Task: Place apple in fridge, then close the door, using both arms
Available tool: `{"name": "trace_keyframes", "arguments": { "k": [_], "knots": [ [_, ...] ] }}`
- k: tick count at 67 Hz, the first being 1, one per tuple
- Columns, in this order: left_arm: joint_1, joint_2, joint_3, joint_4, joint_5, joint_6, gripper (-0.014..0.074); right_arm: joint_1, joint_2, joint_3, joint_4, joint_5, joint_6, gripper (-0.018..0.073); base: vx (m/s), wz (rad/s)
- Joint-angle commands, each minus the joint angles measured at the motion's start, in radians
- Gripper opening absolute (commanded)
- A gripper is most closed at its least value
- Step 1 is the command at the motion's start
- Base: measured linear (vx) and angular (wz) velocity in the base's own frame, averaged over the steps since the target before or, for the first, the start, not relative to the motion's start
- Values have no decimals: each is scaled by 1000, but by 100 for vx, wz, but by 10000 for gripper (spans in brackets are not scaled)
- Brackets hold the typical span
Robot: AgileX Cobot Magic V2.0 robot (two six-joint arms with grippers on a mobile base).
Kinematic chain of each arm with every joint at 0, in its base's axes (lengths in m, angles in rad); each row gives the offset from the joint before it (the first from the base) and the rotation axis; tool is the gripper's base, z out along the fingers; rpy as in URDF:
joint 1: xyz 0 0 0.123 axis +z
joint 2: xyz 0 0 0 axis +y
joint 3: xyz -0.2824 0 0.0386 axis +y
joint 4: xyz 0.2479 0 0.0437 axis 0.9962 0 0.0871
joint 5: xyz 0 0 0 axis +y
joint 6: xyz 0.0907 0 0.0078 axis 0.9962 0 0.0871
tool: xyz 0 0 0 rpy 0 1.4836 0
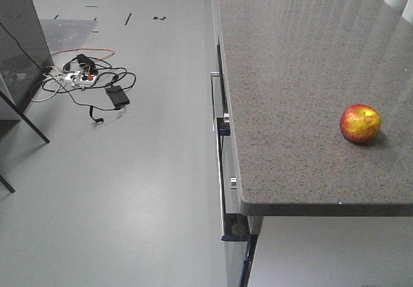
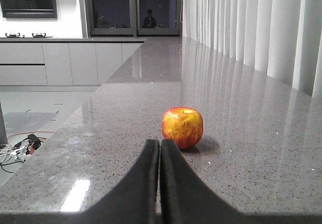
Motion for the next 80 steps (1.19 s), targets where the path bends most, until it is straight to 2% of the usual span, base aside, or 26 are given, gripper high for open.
{"name": "trace_keyframes", "arguments": {
  "k": [1, 10, 15, 21, 32, 45, 49, 55, 62, 64, 72, 80],
  "knots": [
    [1, -16, -19, -3, -73, -4, -7, 1, -6, 4, 1, -86, 0, -3, 0, 0],
    [1, -16, -19, -3, -73, -4, -7, 1, -6, 4, 80, -114, 13, -3, 0, 0],
    [1, -16, -19, -3, -73, -4, -7, 1, -6, 0, 186, -146, 53, -3, 0, 0],
    [1, -16, -19, -3, -73, -4, -7, 1, -5, -36, 248, -103, 63, -3, 0, 0],
    [1, -16, -19, -3, -73, -4, -7, 1, 7, -222, 254, 133, 58, -3, 0, 0],
    [1, -16, -19, -3, -73, -4, -7, 1, 141, -514, 238, 377, -86, 22, 0, 0],
    [1, -16, -19, -3, -73, -4, -7, 1, 195, -599, 257, 433, -122, 61, 0, 0],
    [1, -16, -19, -3, -73, -4, -7, 1, 268, -687, 301, 485, -172, 183, 0, 0],
    [1, -16, -19, -3, -73, -4, -7, 1, 337, -744, 355, 484, -213, 420, 0, 0],
    [1, -16, -19, -3, -73, -4, -7, 1, 351, -750, 356, 465, -213, 501, 0, 0],
    [1, -16, -19, -3, -73, -4, -7, 0, 392, -750, 354, 356, -221, 730, 0, 0],
    [1, -16, -19, -3, -73, -4, -7, 0, 425, -750, 355, 302, -268, 722, 0, 0]
  ]
}}
